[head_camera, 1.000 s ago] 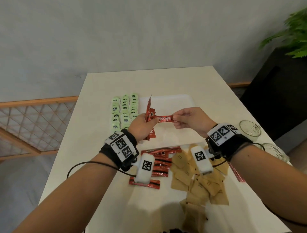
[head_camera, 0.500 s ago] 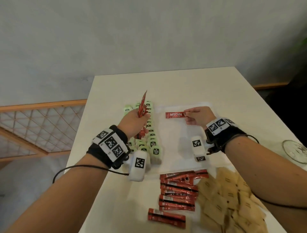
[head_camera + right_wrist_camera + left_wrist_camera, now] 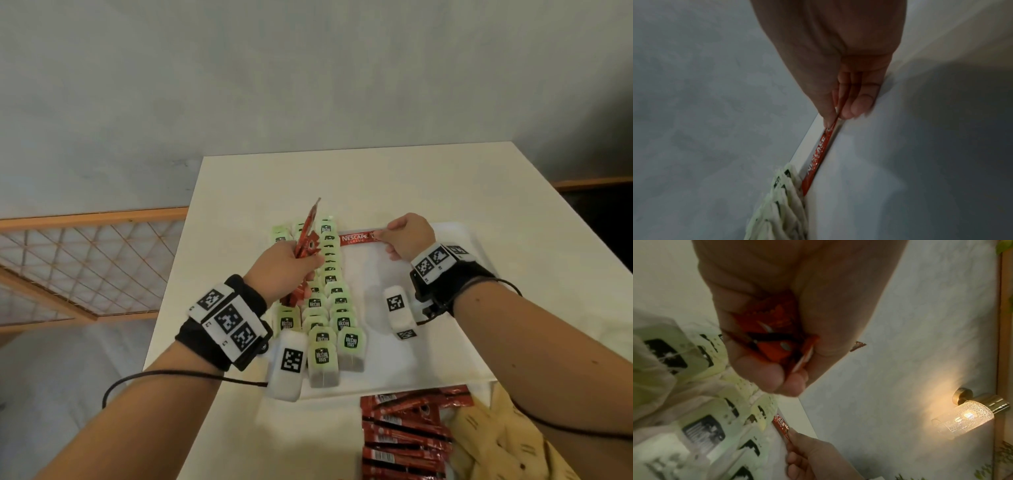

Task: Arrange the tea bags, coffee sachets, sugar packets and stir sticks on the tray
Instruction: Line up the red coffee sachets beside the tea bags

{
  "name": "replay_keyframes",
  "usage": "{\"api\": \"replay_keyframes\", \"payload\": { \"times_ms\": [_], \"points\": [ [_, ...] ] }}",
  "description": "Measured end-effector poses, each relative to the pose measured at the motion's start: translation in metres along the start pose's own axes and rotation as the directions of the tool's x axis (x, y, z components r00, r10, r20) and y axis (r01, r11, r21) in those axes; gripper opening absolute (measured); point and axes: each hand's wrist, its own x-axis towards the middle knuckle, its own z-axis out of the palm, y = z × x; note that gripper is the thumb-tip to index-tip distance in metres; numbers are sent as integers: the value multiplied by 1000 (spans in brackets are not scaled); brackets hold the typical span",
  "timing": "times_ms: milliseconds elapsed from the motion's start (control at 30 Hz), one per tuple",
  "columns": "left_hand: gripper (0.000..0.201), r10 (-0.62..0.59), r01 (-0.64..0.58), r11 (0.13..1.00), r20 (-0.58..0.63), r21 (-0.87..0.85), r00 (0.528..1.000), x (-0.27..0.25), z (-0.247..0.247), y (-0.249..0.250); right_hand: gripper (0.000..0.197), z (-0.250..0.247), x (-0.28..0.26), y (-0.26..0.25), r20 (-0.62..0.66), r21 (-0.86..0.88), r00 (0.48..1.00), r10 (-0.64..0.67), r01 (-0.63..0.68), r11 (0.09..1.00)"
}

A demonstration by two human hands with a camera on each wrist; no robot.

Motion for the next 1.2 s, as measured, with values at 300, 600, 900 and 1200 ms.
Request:
{"api": "replay_keyframes", "payload": {
  "times_ms": [300,600,900,1200],
  "points": [
    [23,-54,35,997,278,70,959,-21,31,12,25,-28,-74,1,127,322,890,-438,381,867],
    [21,-27,-16,991,308,135,951,-51,66,19,15,-63,-128,-6,309,285,759,-573,501,817],
    [24,23,-45,894,-54,-446,998,-84,83,7,16,-78,-155,33,227,593,910,-348,154,791],
    [20,6,-102,873,-198,-476,980,-91,108,16,10,-74,-172,42,358,472,891,-279,86,878]
  ]
}}
